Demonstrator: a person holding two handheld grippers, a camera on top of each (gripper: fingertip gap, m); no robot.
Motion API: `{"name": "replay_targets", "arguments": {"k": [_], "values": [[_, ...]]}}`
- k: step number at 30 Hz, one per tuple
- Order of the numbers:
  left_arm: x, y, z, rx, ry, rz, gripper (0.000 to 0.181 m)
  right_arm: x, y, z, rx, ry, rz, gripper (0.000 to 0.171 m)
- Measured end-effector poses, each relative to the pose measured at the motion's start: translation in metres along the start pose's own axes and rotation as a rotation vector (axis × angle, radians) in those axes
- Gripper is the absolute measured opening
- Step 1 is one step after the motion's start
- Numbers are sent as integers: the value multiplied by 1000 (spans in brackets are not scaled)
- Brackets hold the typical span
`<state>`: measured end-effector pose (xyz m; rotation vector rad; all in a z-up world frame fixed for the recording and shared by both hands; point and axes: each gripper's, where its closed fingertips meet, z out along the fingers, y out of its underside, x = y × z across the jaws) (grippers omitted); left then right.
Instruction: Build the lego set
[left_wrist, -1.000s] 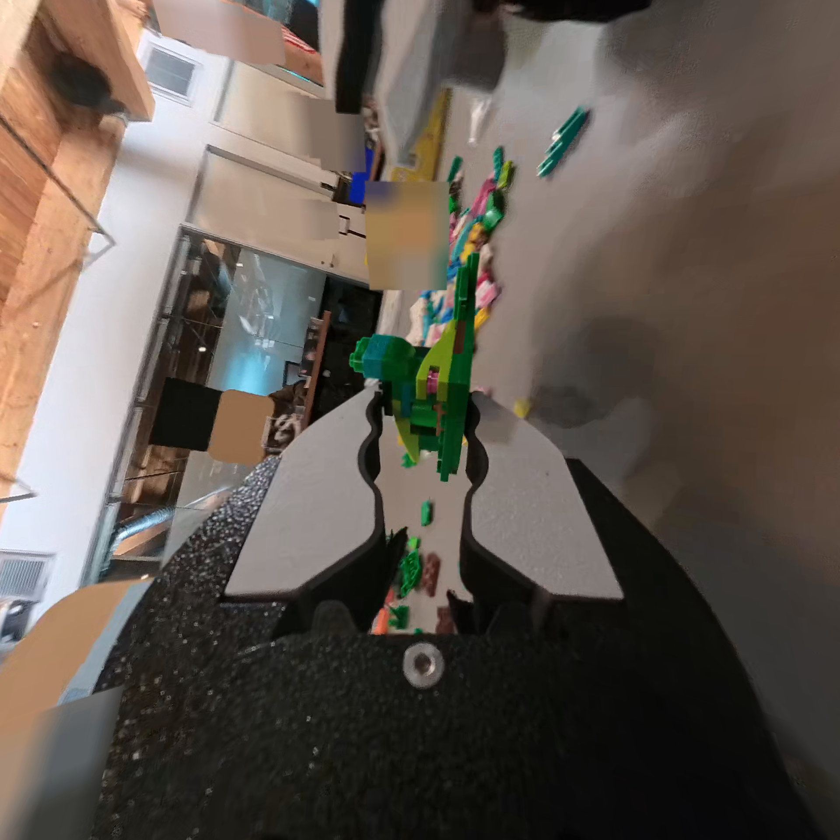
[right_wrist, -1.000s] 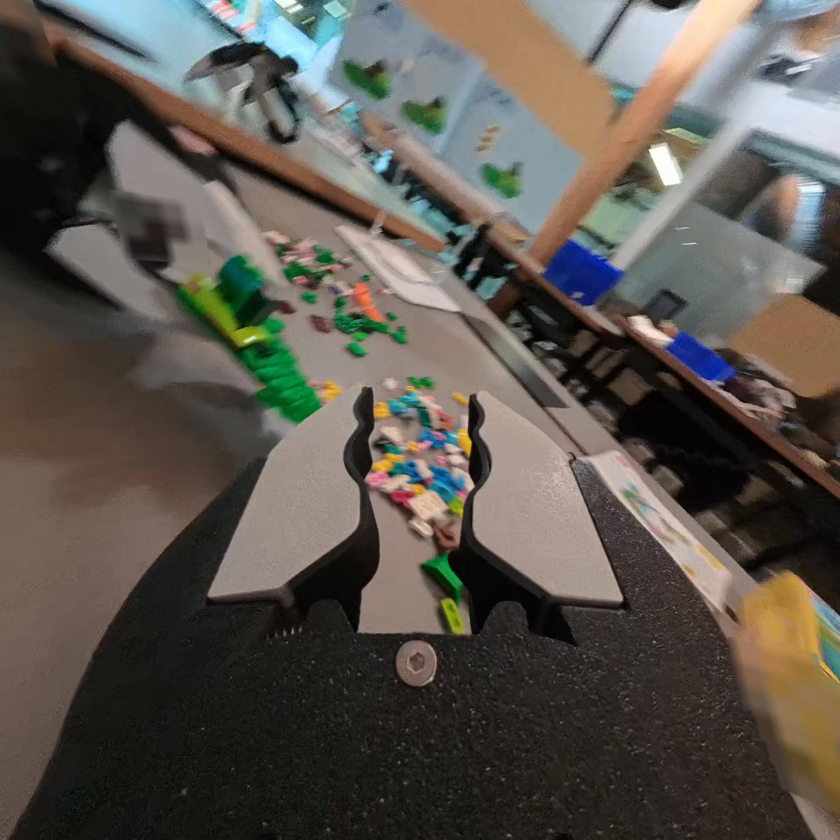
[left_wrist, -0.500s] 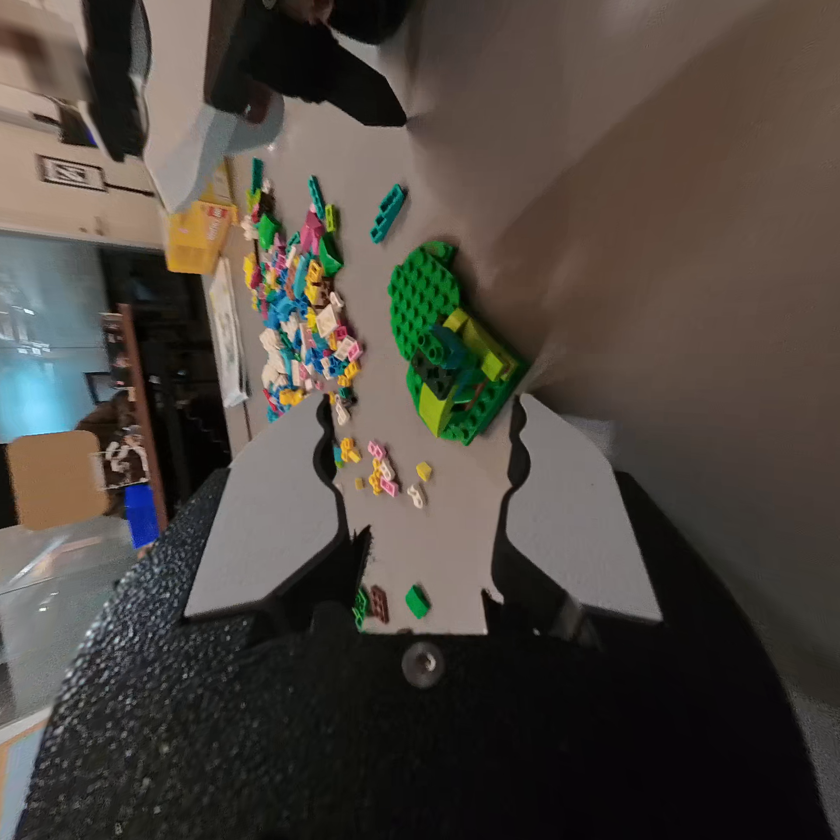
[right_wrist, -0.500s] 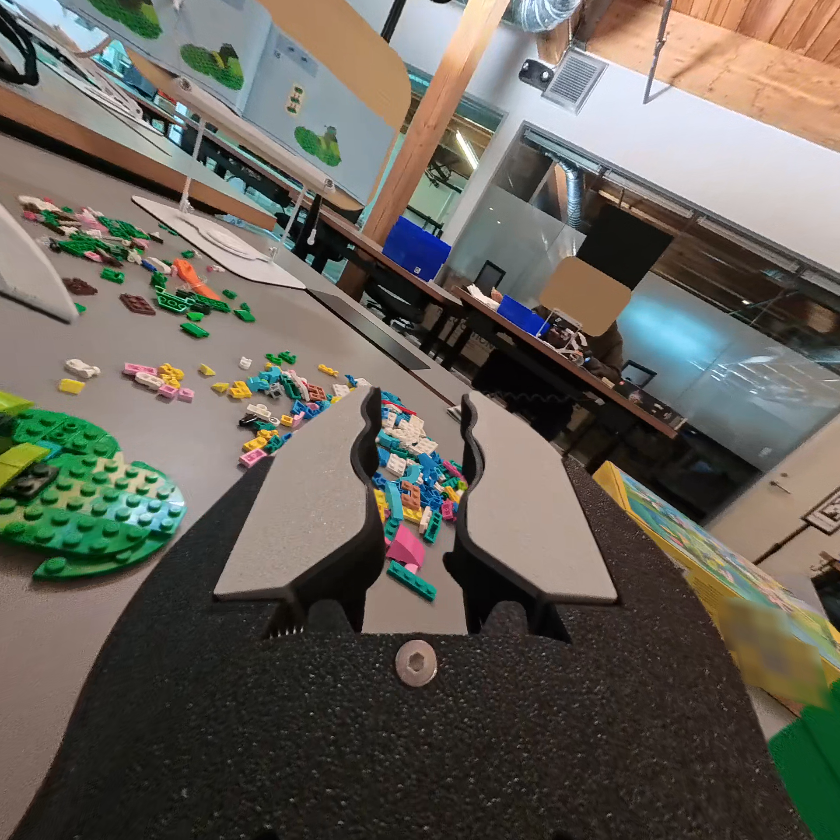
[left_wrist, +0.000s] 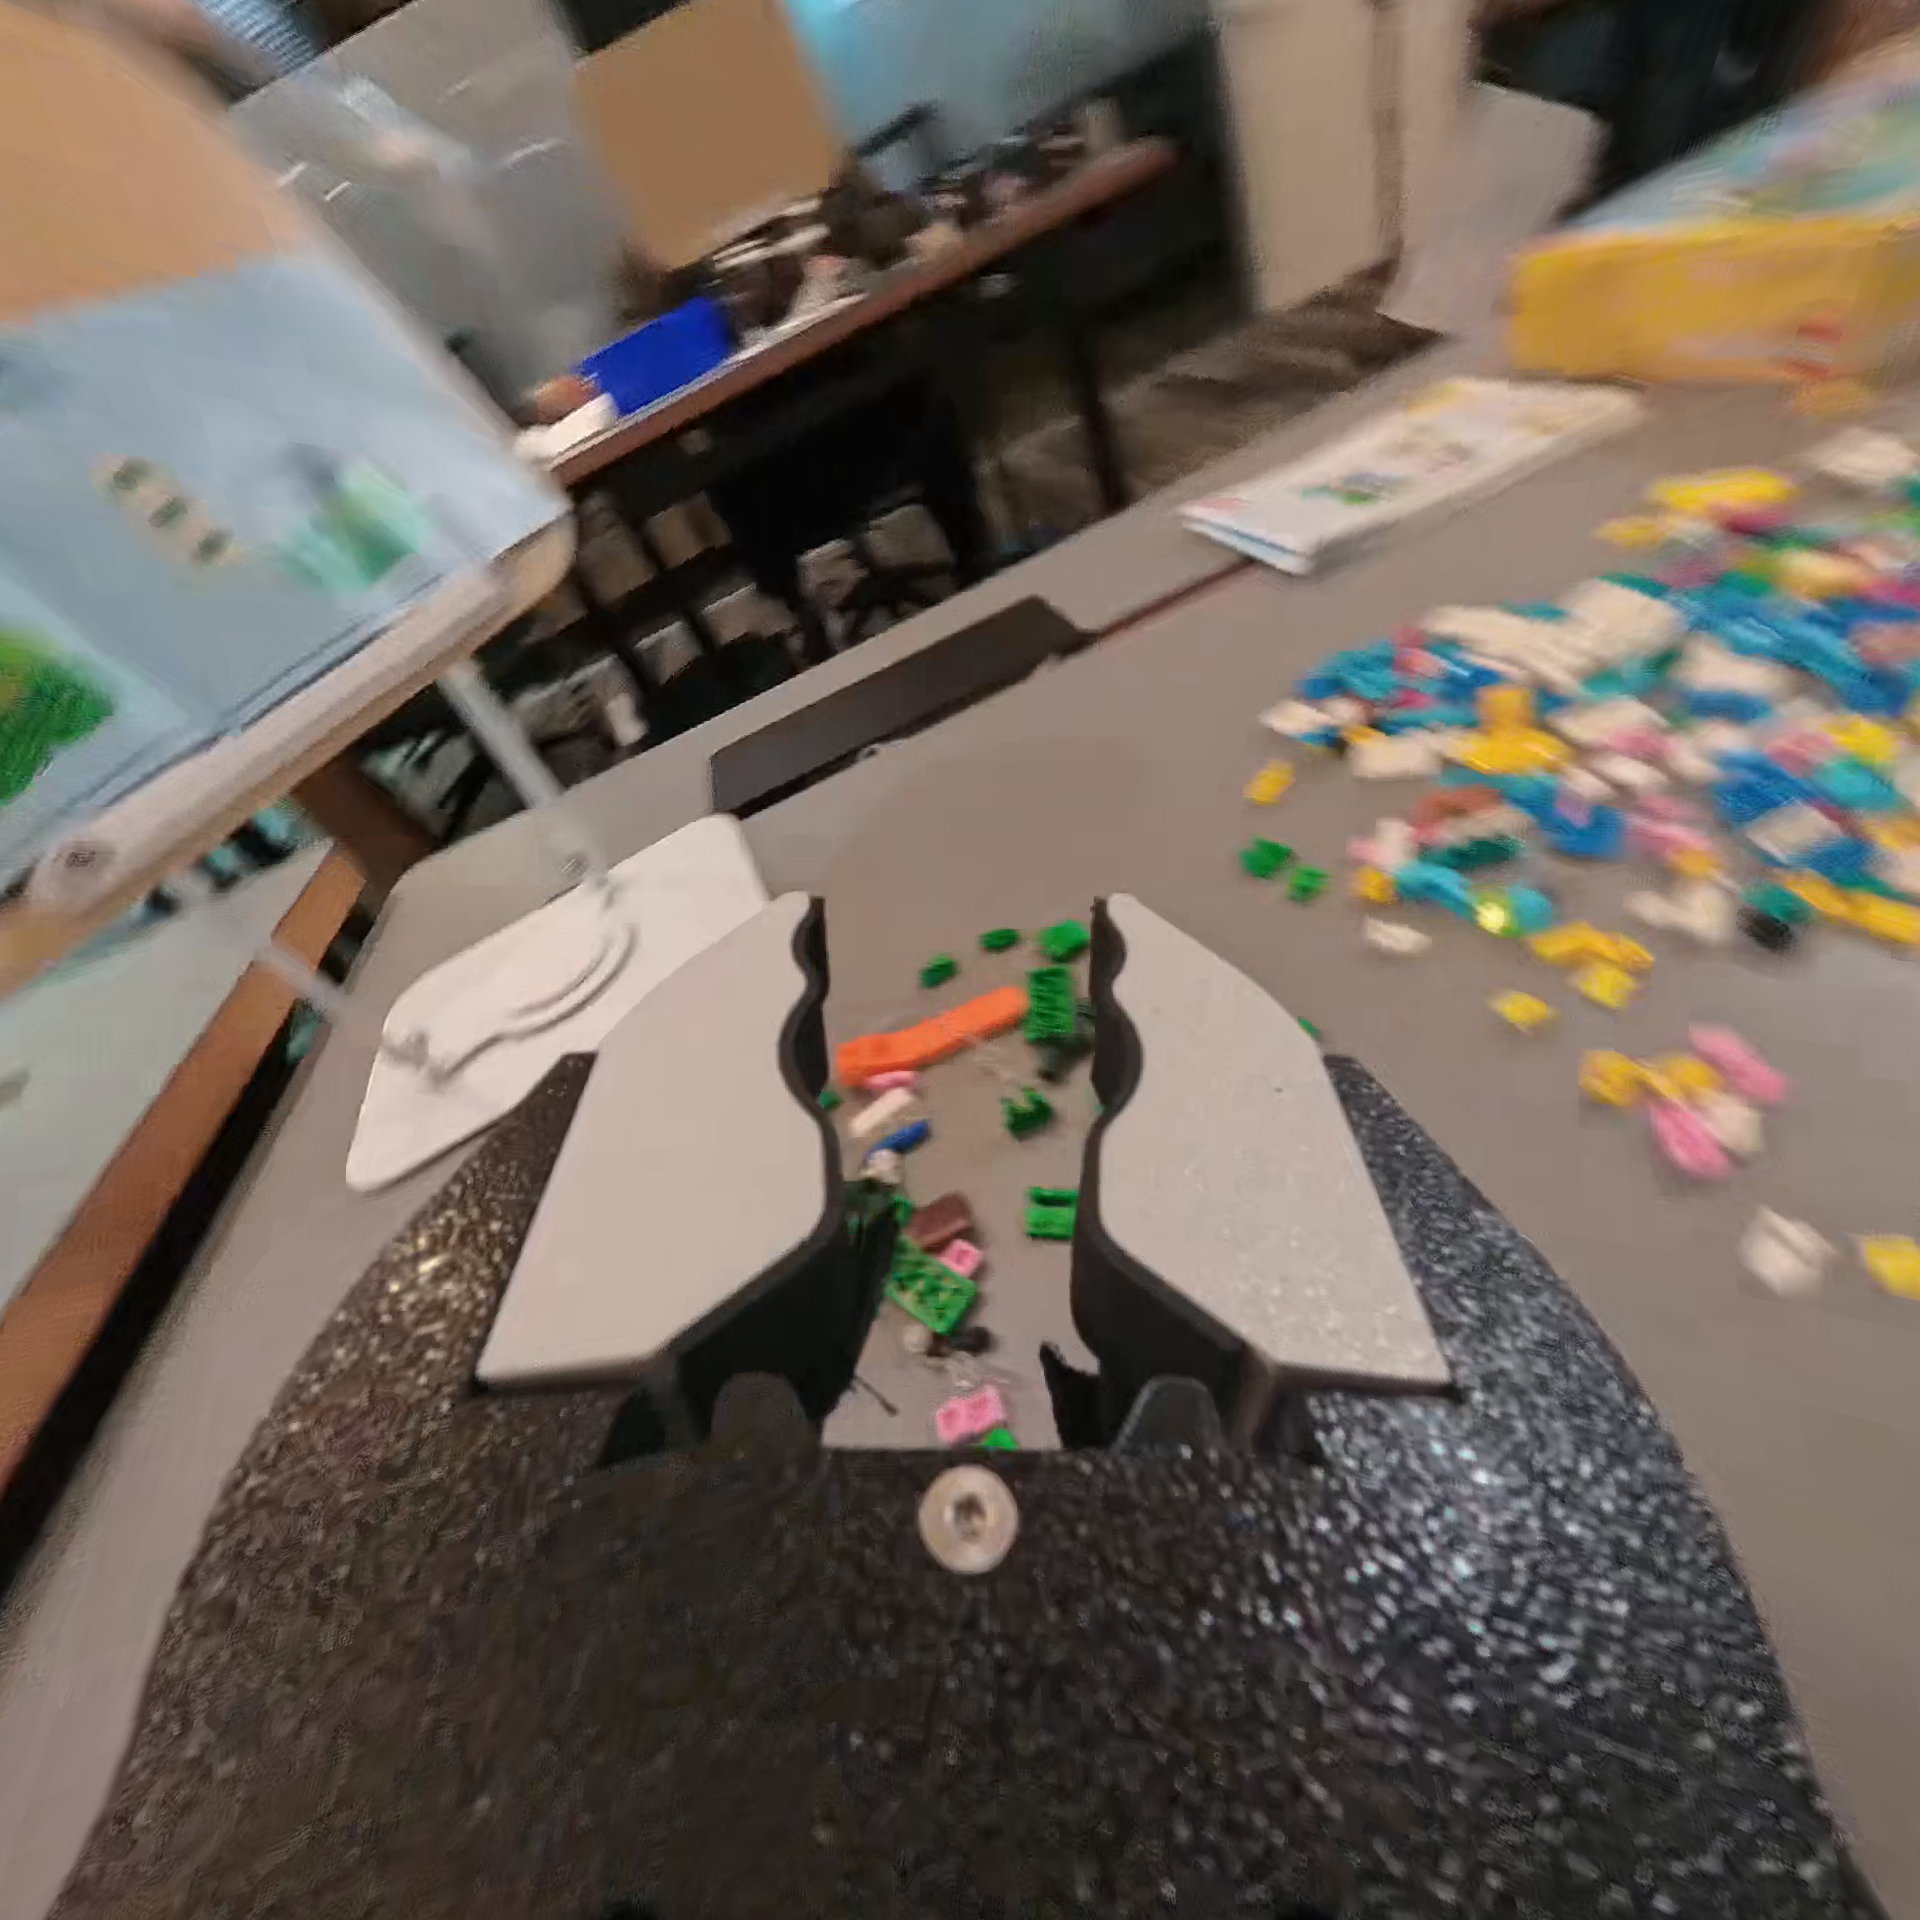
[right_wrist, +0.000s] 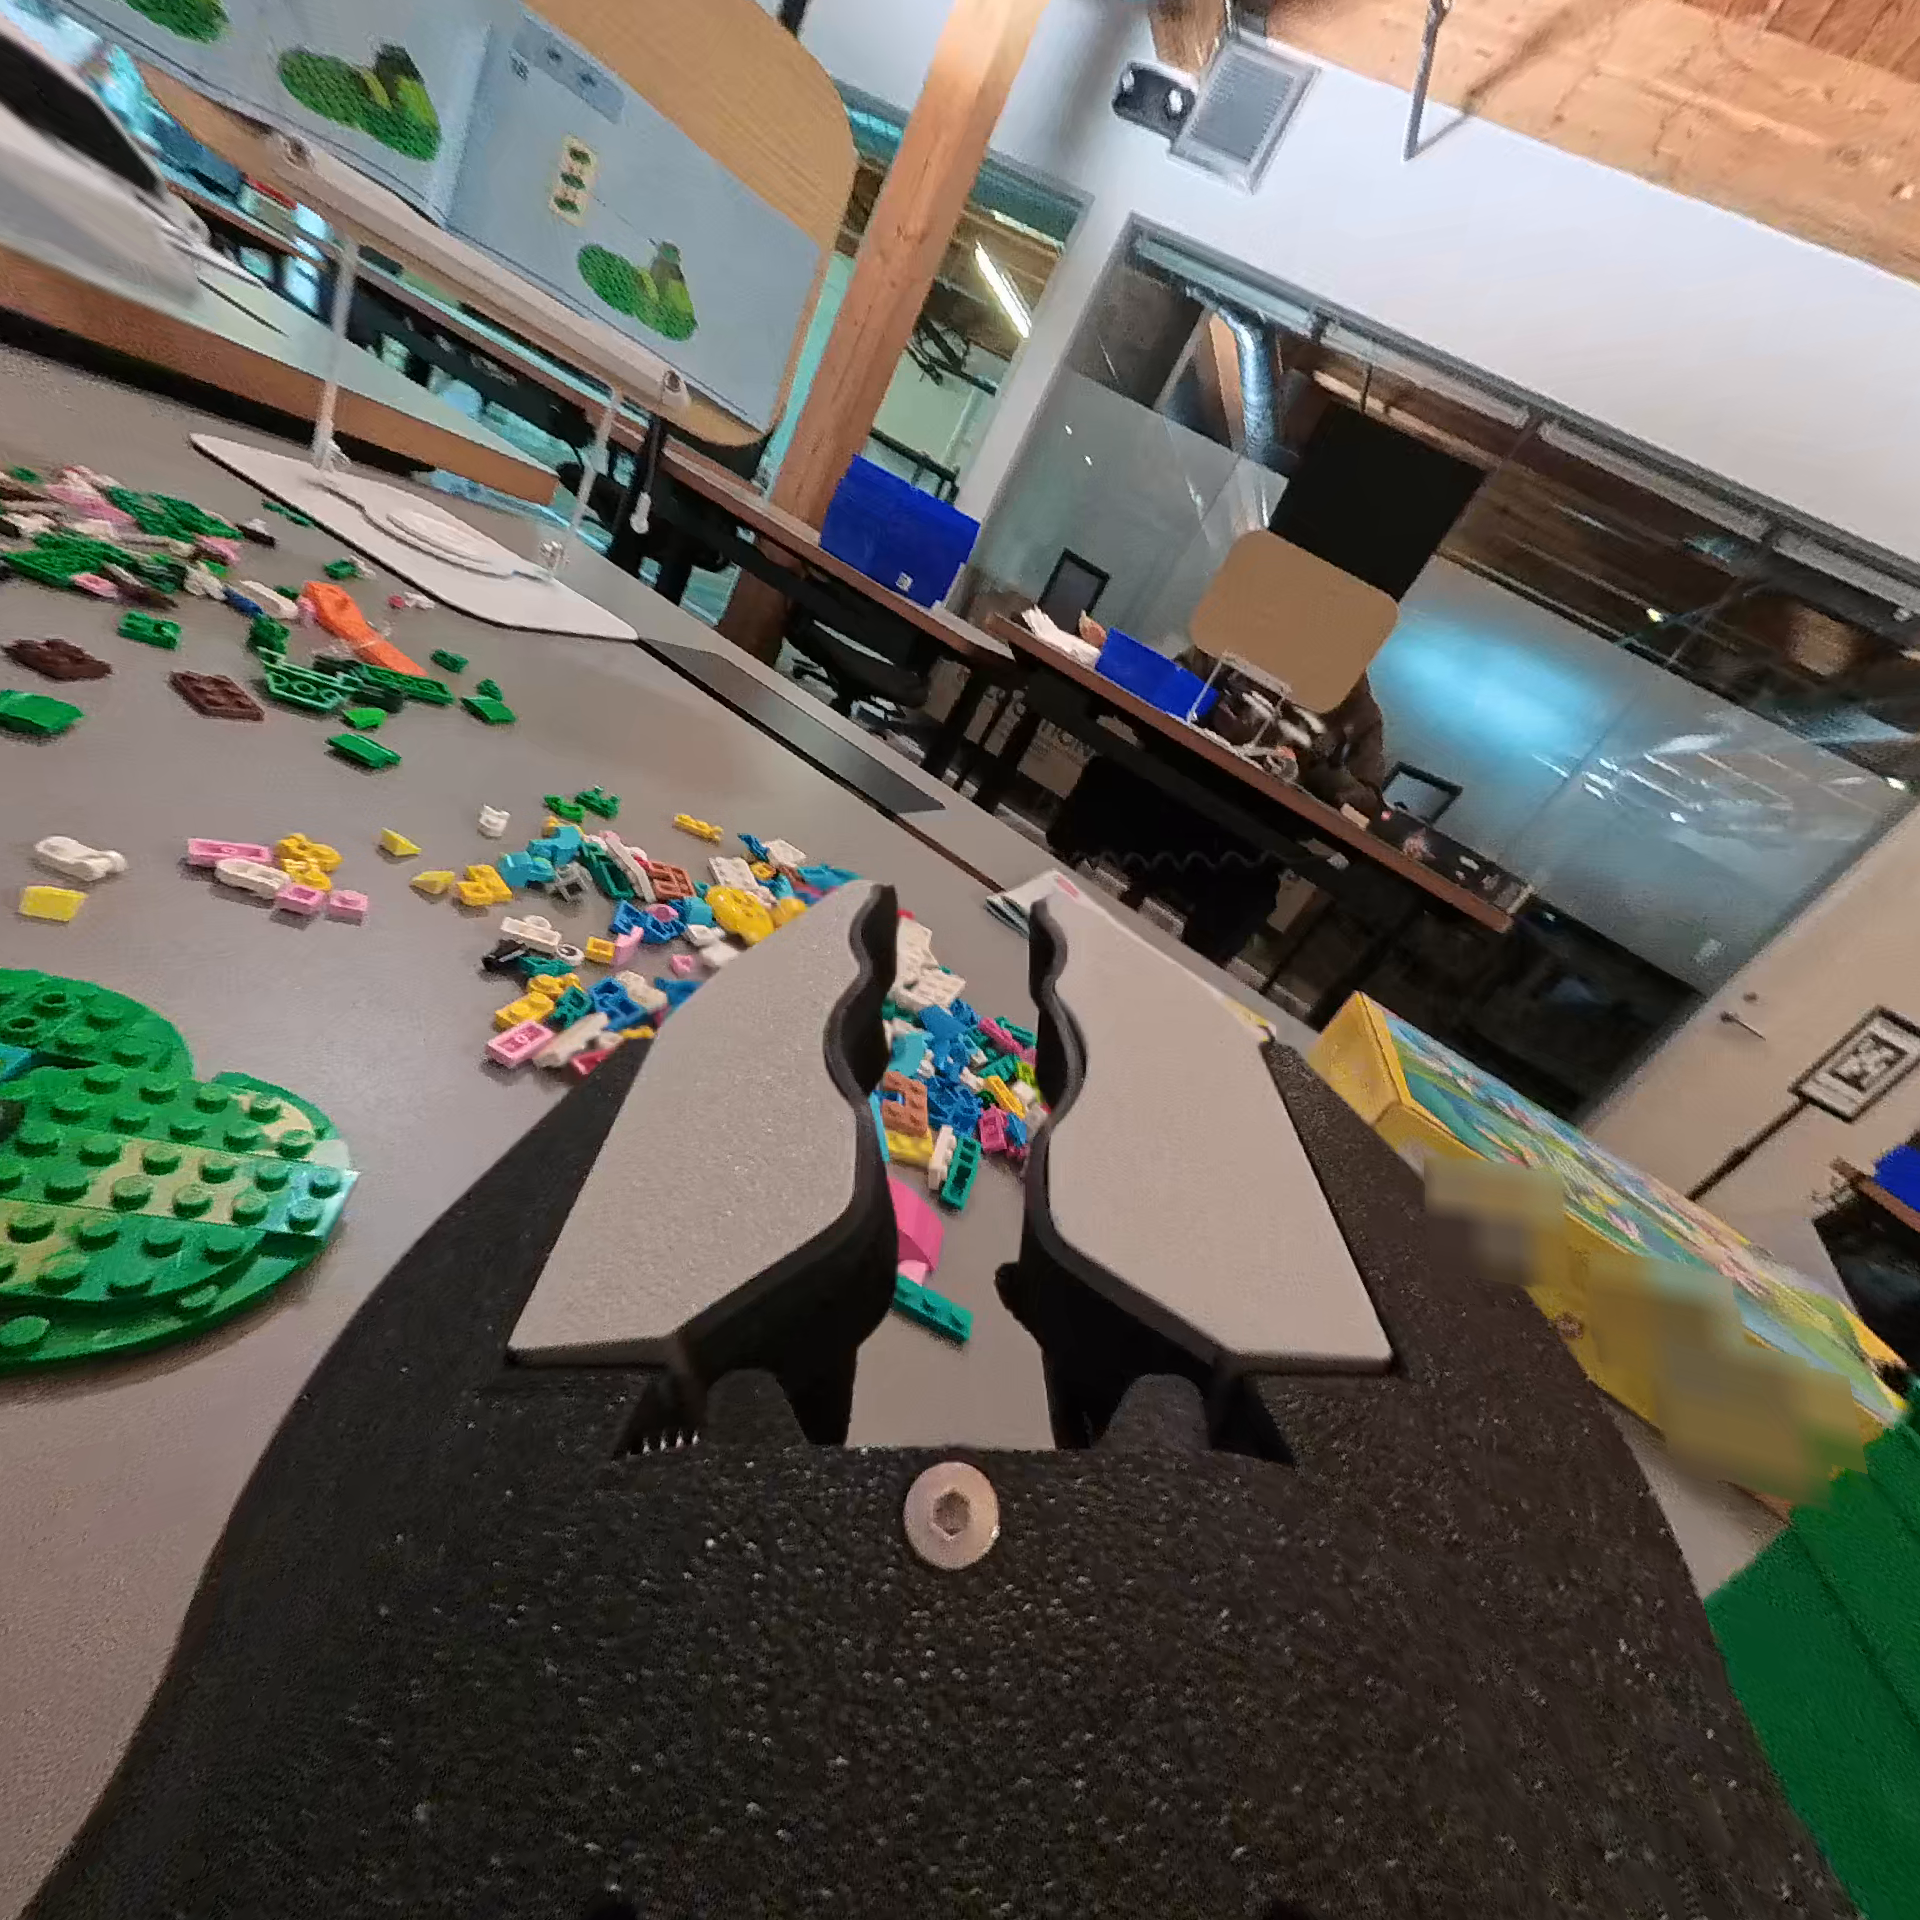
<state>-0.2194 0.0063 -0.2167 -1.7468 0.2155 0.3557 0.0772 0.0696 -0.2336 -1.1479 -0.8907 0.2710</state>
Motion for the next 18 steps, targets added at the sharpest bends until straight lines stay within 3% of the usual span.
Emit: {"name": "replay_targets", "arguments": {"k": [3, 6, 12, 15, 18], "values": [[-41, 5, 20, 43, -77, -260, 35, 2, 7, 3, -44, 10, 1, 16], [-60, -2, 36, 145, -115, -324, 0, -1, 10, 4, -63, 0, -16, 1], [-69, -9, 66, 237, -207, -46, 0, -24, -4, 24, -76, -83, -20, 0], [-68, -1, 71, 266, -218, 36, 0, -58, -39, 65, -41, -268, -9, 1], [-54, 10, 80, 248, -135, -41, 0, -99, -95, 127, 33, -459, -4, 13]]}}
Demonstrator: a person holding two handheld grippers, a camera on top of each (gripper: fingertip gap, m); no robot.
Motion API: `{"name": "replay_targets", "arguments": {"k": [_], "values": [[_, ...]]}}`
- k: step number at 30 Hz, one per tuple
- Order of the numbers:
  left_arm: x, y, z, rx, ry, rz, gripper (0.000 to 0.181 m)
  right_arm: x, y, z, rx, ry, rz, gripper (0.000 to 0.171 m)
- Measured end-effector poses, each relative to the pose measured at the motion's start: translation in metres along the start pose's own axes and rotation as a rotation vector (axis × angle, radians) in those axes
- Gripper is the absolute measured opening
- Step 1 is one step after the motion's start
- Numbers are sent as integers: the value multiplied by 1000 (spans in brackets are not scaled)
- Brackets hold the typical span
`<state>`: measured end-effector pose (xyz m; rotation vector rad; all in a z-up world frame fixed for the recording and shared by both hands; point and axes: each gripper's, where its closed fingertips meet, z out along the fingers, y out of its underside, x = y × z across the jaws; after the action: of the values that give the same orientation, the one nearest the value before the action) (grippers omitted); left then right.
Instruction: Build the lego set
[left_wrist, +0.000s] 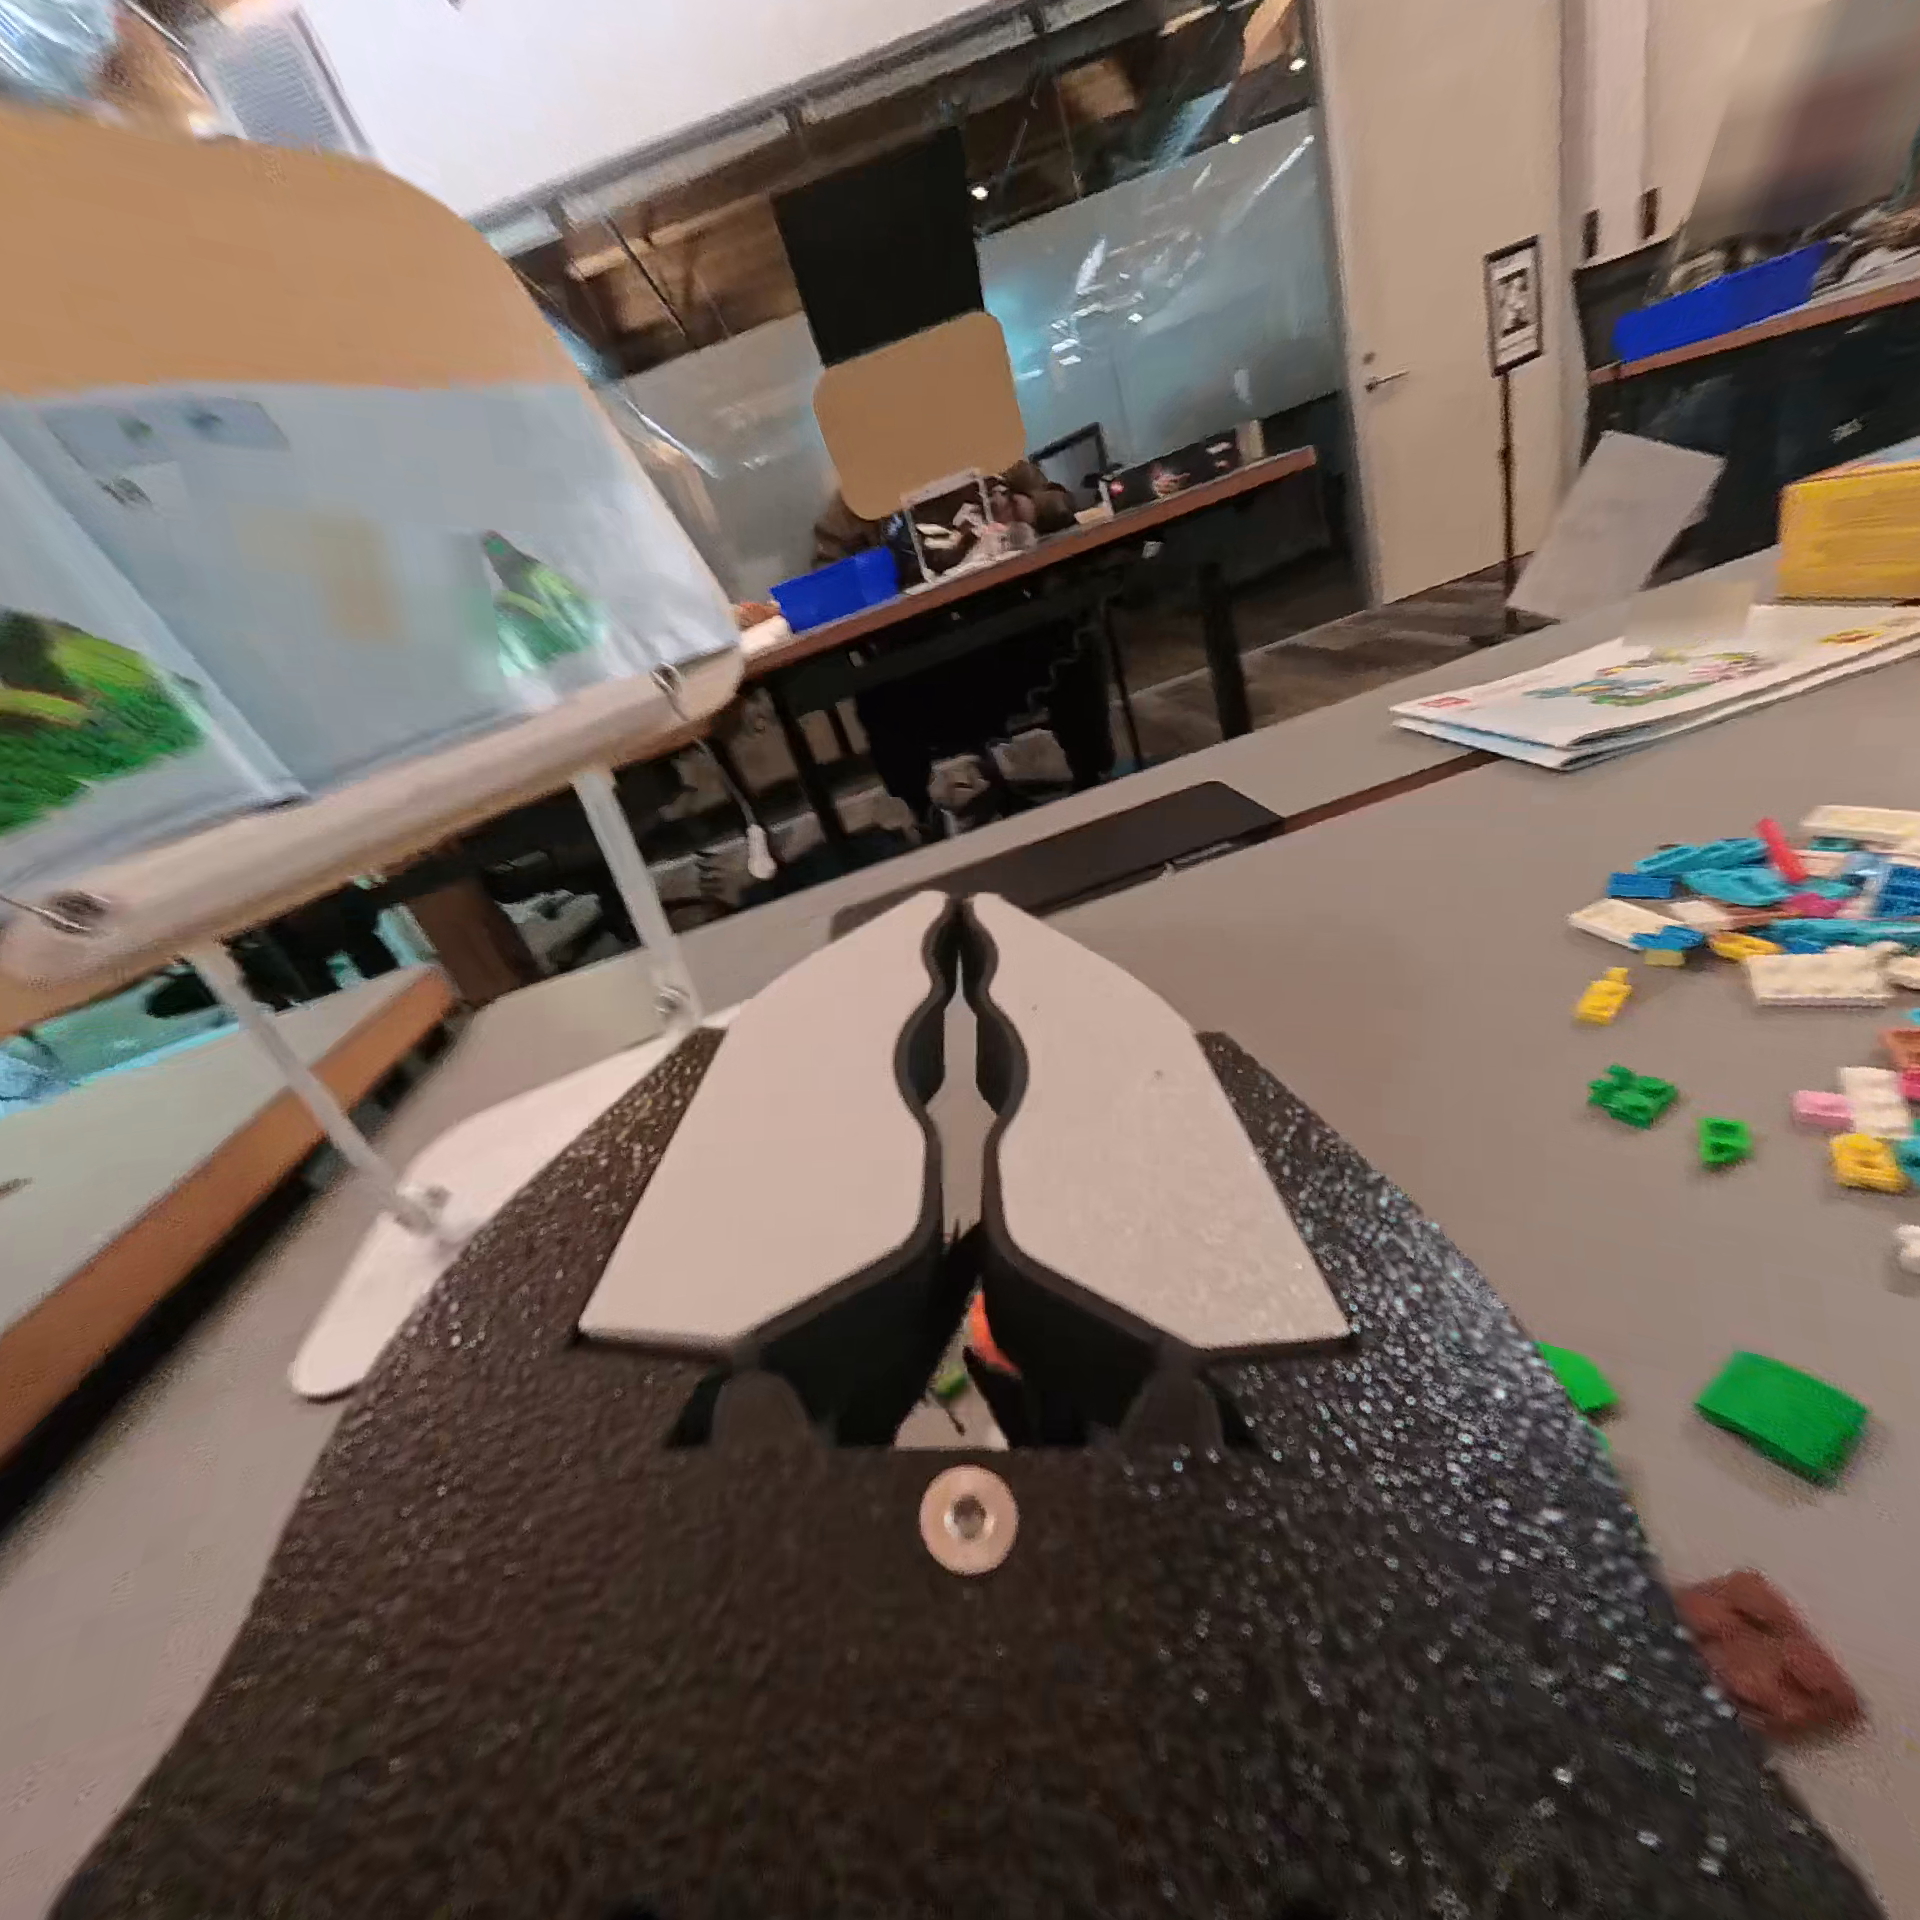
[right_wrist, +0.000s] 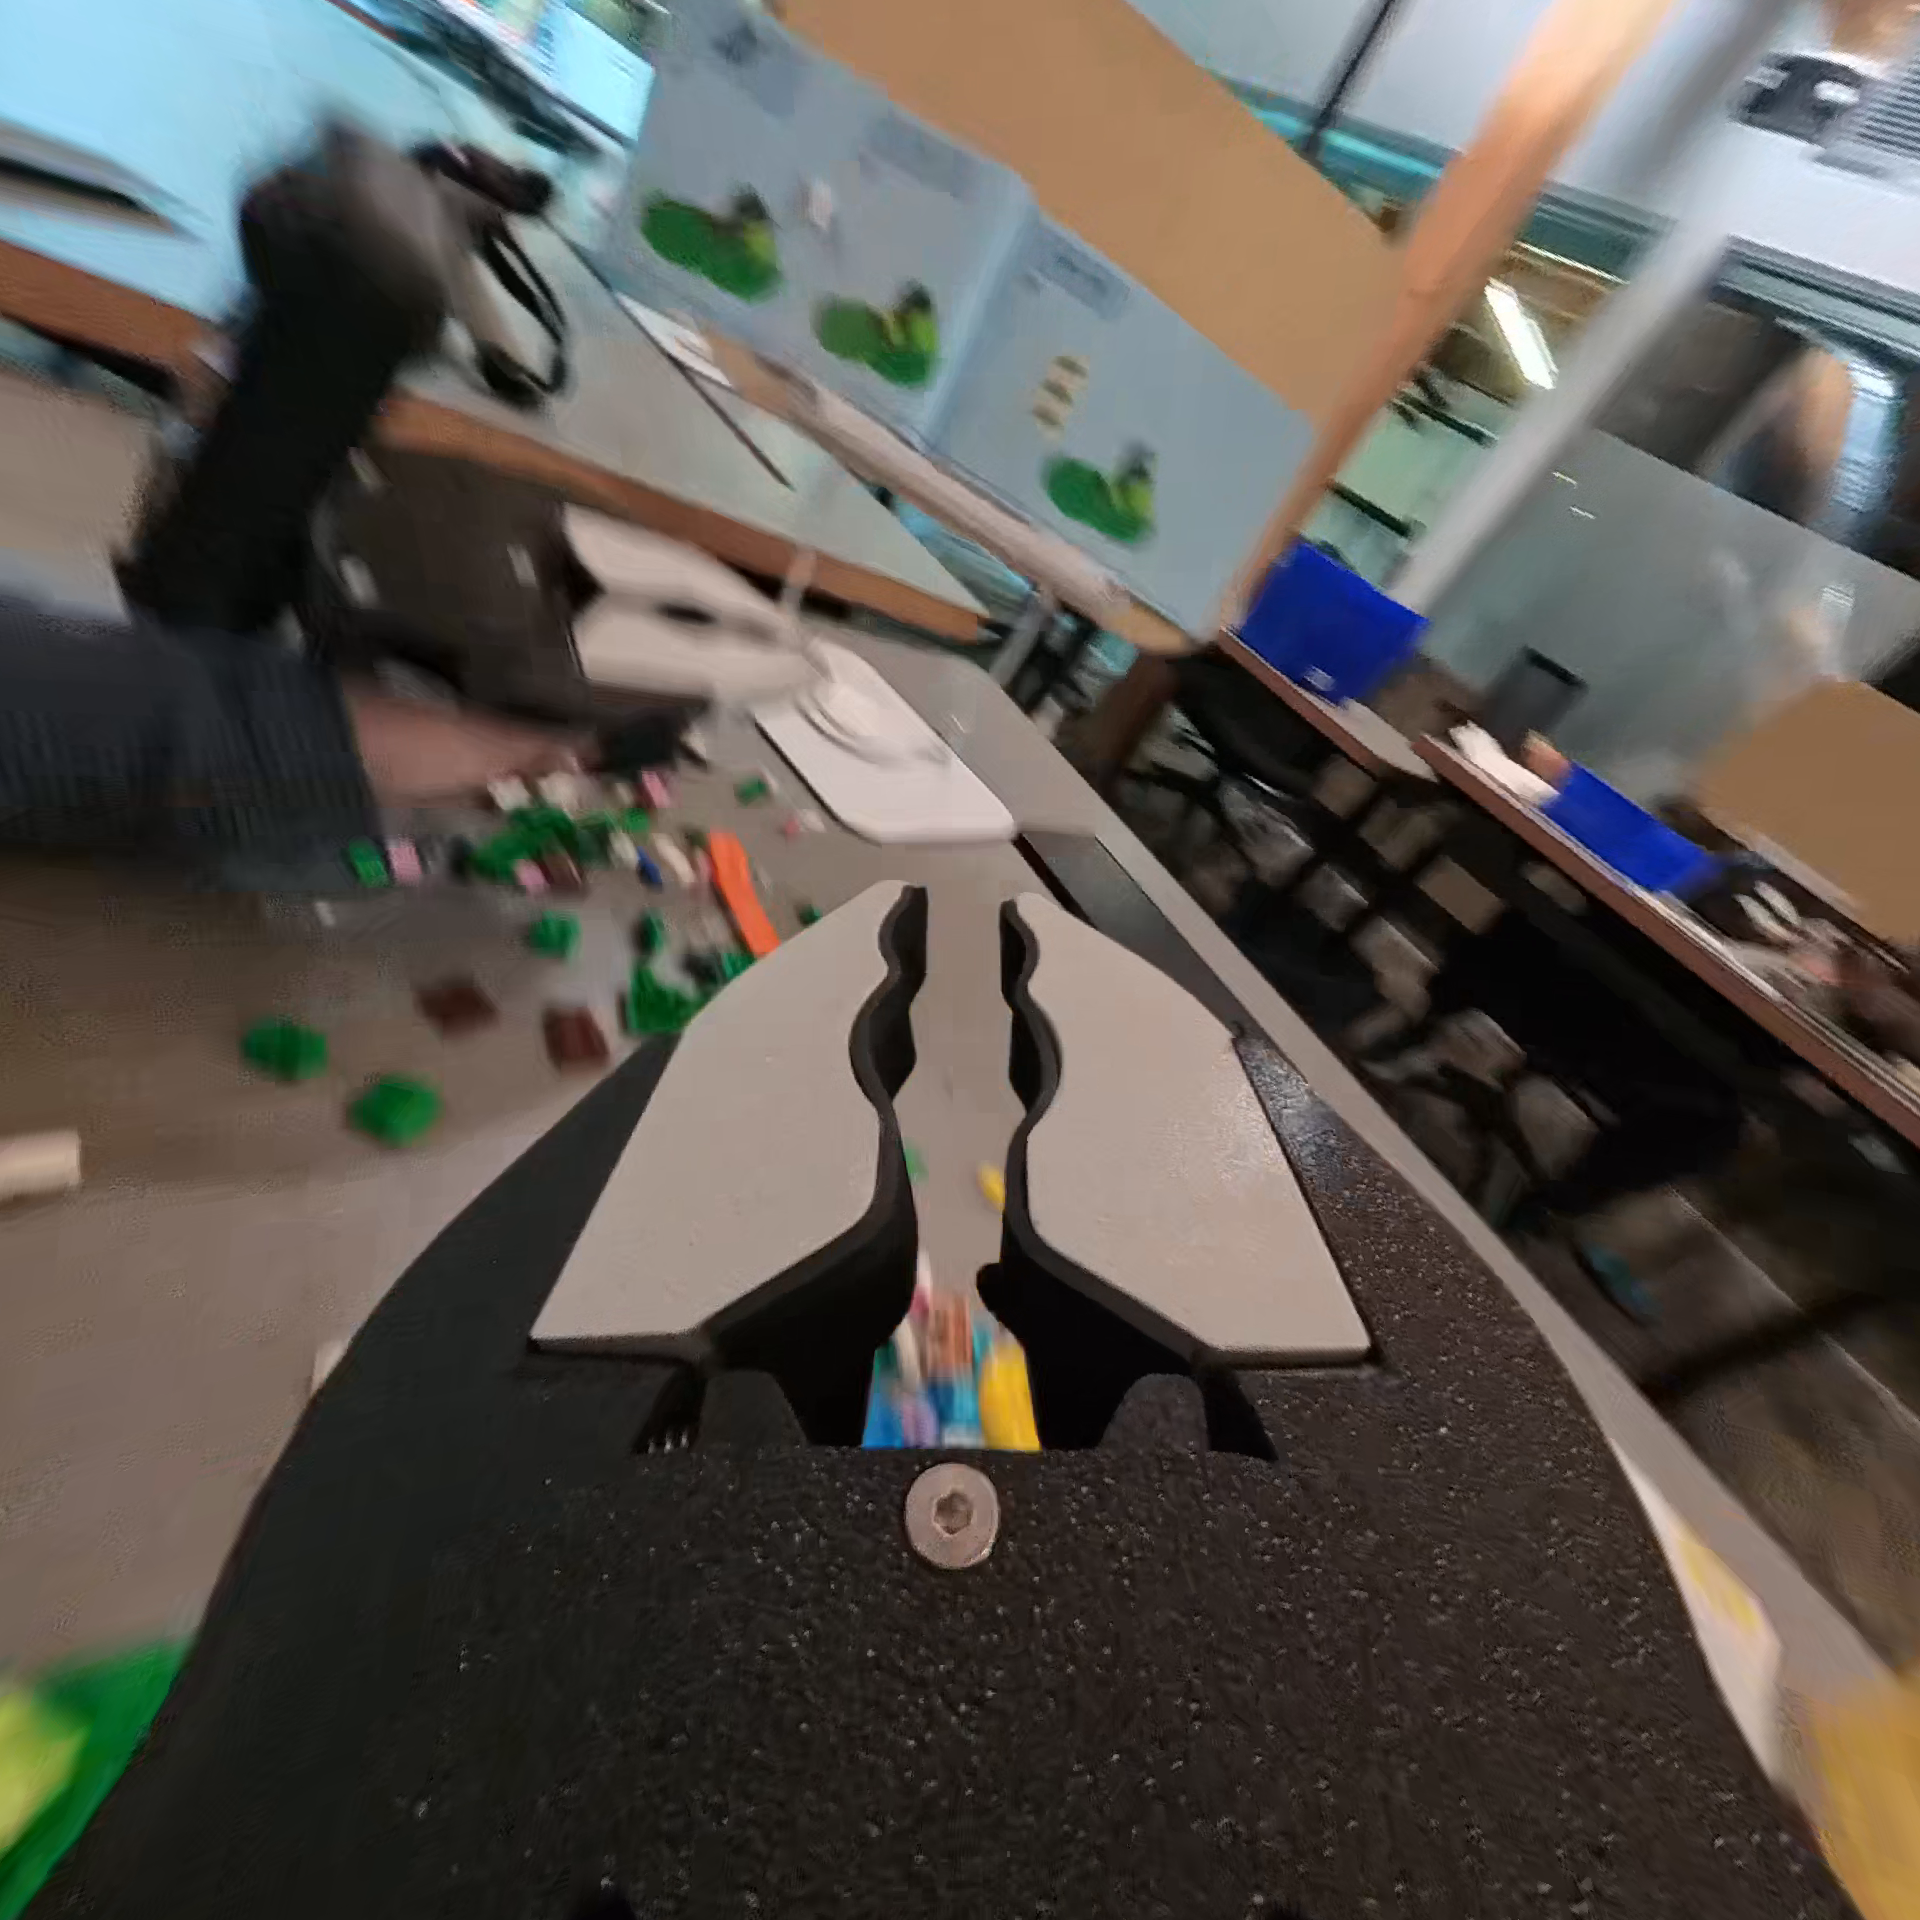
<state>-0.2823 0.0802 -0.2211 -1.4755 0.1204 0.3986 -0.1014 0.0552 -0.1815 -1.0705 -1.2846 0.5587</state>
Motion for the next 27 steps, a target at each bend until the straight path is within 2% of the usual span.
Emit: {"name": "replay_targets", "arguments": {"k": [4, 7, 11, 14, 18, 22, 24, 25, 27], "values": [[22, 12, 5, -33, 54, 58, 0, -25, -73, 114, 74, -235, -46, 22], [36, 13, 5, -26, 102, 98, 0, -50, -115, 193, 77, -350, -72, 25], [42, 15, 6, -31, 128, 122, 0, -63, -138, 288, 31, -314, -171, 25], [42, 16, 6, -36, 131, 117, 0, -69, -143, 341, -25, -299, -159, 31], [44, 17, 6, -41, 137, 126, 0, -65, -146, 385, -78, -220, -175, 28], [45, 17, 7, -48, 144, 130, 0, -72, -138, 402, -166, -243, -125, 30], [46, 18, 7, -52, 149, 131, 0, -71, -139, 406, -161, -219, -164, 20], [47, 18, 7, -52, 155, 131, 0, -71, -140, 408, -154, -213, -182, 9], [48, 17, 6, -47, 163, 127, 0, -73, -141, 409, -143, -201, -229, 5]]}}
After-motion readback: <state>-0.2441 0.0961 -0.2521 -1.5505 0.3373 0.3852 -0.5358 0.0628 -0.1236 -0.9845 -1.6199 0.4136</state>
